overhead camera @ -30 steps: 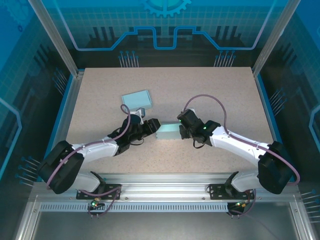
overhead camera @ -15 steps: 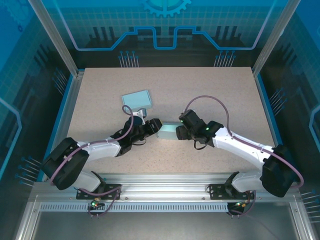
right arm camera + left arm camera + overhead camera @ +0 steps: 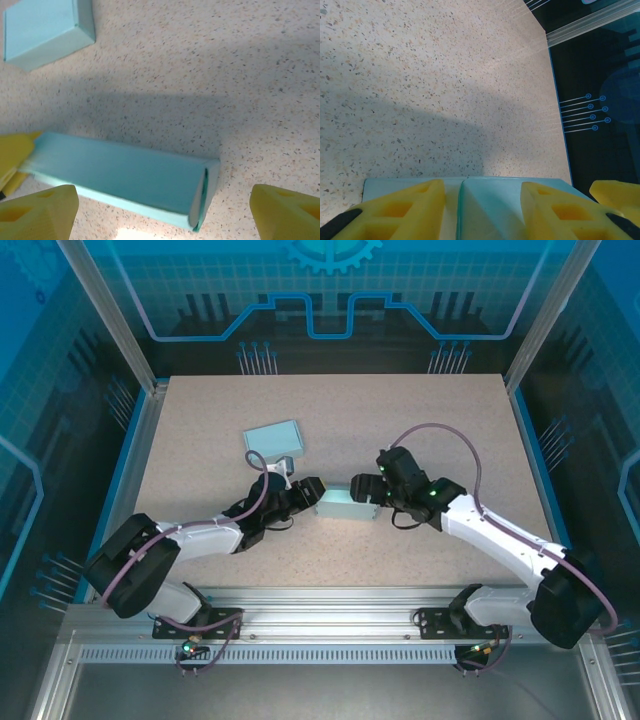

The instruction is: Fold the paper box

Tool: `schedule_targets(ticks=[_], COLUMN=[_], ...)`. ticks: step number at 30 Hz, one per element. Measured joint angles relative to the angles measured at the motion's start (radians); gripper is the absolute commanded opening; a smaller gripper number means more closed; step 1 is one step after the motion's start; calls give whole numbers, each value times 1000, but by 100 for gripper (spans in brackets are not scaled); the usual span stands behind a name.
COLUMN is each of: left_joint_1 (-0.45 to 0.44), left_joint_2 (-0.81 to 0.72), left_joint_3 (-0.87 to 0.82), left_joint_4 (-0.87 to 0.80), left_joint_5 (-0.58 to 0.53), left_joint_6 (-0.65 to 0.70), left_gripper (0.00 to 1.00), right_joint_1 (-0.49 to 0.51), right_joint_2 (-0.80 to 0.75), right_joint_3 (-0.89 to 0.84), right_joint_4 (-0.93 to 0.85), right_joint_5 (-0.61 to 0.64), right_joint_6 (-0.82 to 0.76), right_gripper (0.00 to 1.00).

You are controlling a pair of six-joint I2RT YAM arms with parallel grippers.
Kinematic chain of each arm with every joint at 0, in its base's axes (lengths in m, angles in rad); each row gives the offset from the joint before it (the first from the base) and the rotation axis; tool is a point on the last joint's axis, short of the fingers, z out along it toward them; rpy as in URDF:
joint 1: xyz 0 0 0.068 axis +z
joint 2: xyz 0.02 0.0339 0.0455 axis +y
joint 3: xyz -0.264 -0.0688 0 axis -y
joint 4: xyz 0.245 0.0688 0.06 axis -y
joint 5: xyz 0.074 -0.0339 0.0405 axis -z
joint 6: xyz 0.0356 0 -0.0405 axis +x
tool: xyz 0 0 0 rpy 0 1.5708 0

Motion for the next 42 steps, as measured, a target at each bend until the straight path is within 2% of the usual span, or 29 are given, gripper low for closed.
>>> schedule_targets(ticks=[6, 16, 23, 29, 36, 42], left_joint_1=[0, -7, -9, -11, -11, -14], left_joint_2=[4, 18, 29, 29, 31, 42], left_joint_3=[0, 0, 0, 0, -16, -48], left_joint_4=[5, 2, 1, 0, 20, 86], left_joint_5=[0, -4, -7, -8, -12, -19], left_joint_6=[0, 0, 0, 0, 0, 0], left_gripper=[44, 44, 44, 43, 40, 38], right_joint_1=[-64, -79, -89, -95, -106, -112], right_joint_2=[12, -6, -13, -13, -13, -16], right_joint_3=[-46, -174, -241, -267, -291, -326], right_joint_4=[66, 192, 301, 353, 394, 446], right_joint_5=[-71, -150, -193, -220, -222, -219], right_joint_6=[58, 119, 154, 161, 159, 159], right_gripper=[85, 78, 68, 55, 52, 45])
